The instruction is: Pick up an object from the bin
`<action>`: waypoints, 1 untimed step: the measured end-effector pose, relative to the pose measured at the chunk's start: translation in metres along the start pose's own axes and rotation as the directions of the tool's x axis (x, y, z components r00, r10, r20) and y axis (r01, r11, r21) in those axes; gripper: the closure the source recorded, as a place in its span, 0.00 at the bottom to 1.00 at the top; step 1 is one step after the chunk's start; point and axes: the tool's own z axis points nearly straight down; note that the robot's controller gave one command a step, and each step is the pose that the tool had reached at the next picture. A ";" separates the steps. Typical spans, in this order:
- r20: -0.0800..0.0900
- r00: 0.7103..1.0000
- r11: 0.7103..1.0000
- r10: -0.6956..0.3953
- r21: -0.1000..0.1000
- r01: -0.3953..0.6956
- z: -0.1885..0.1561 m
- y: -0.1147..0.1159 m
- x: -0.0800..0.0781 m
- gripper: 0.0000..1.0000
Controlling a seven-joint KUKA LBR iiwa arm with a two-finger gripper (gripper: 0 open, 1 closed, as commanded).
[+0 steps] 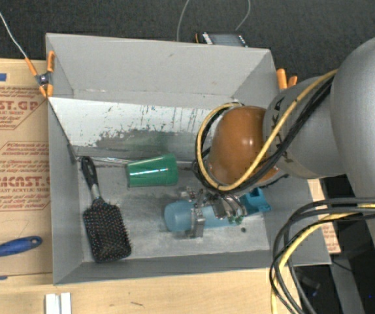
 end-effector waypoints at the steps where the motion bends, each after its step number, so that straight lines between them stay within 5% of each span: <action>1: 0.000 1.000 1.000 0.000 0.000 0.000 0.000 0.000 0.000 1.00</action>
Offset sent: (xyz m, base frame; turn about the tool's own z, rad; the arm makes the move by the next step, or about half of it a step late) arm 0.0000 0.0000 0.0000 0.0000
